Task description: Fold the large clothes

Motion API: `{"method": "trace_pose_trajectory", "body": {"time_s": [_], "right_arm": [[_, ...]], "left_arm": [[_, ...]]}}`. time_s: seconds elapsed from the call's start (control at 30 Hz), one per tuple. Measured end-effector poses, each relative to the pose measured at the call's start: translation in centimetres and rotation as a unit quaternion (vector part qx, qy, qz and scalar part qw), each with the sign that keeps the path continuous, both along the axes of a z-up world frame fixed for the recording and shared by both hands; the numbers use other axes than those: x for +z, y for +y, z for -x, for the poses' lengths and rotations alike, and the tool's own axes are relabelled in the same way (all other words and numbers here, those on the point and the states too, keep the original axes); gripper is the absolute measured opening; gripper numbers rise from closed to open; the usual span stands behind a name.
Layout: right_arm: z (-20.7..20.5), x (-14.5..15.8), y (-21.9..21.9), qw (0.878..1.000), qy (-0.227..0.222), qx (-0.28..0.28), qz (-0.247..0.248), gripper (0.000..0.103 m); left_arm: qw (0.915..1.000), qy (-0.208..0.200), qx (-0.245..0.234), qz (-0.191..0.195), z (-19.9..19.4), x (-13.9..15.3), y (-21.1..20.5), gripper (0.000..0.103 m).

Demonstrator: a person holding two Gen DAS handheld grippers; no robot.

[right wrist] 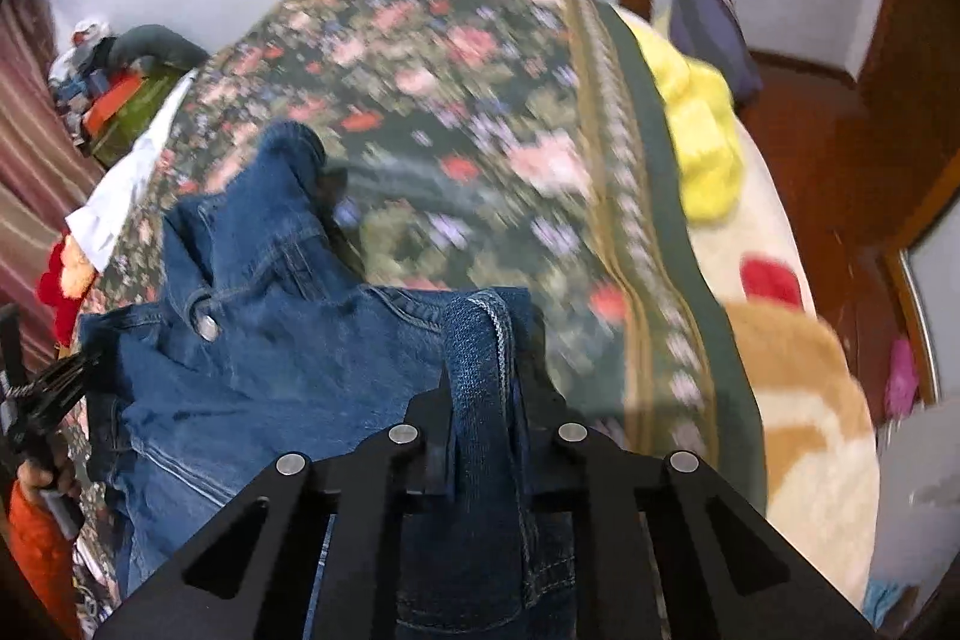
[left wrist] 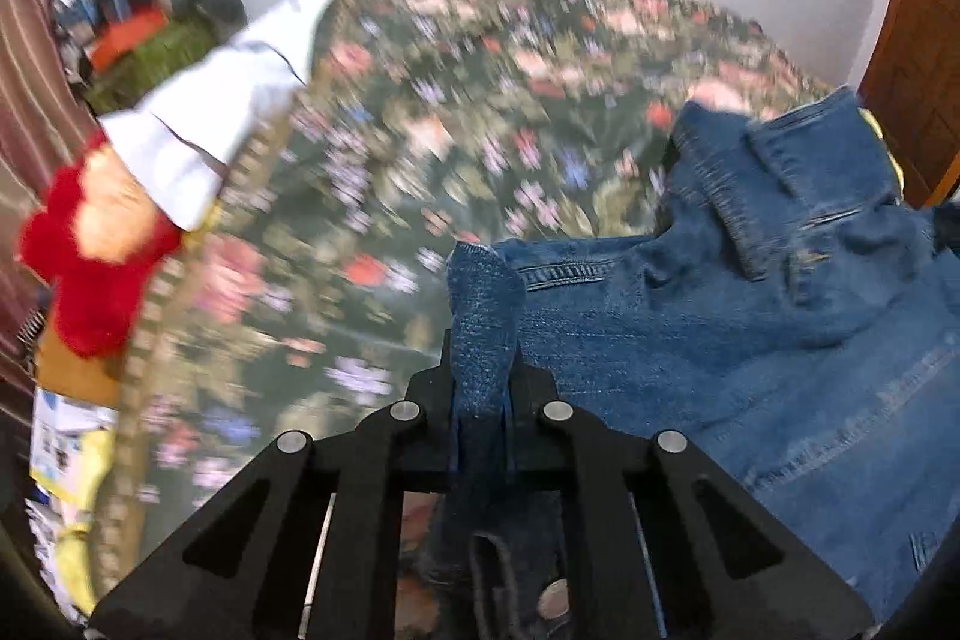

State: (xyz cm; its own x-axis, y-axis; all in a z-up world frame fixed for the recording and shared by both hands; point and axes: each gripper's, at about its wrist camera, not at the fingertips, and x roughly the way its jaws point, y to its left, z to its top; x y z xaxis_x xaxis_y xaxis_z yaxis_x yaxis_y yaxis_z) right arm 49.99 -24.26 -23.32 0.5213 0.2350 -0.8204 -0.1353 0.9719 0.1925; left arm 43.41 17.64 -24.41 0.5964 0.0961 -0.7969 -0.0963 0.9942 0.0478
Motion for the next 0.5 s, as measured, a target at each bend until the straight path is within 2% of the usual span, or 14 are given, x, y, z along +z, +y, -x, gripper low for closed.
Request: {"method": "trace_pose_trajectory", "body": {"time_s": [0.13, 0.27, 0.43, 0.5], "right_arm": [[-1.9, 1.5, 2.9, 0.999, -0.025, 0.027, 0.004, 0.011], [-3.6, 1.1, 6.1, 0.998, -0.031, 0.039, 0.024, 0.011], [-4.4, -1.0, 8.5, 0.991, -0.043, 0.037, 0.118, 0.012], [-4.6, -2.0, 8.6, 0.988, -0.033, 0.040, 0.144, 0.018]], "left_arm": [[0.9997, 0.004, 0.016, -0.017, 0.4, 0.9, 2.5, 0.010], [0.9981, 0.043, 0.044, -0.010, -1.0, -1.9, 4.7, 0.010], [0.9955, 0.070, 0.063, -0.008, -2.1, -5.3, 5.7, 0.018], [0.9953, 0.071, 0.066, -0.009, -2.1, -6.1, 5.8, 0.022]]}}
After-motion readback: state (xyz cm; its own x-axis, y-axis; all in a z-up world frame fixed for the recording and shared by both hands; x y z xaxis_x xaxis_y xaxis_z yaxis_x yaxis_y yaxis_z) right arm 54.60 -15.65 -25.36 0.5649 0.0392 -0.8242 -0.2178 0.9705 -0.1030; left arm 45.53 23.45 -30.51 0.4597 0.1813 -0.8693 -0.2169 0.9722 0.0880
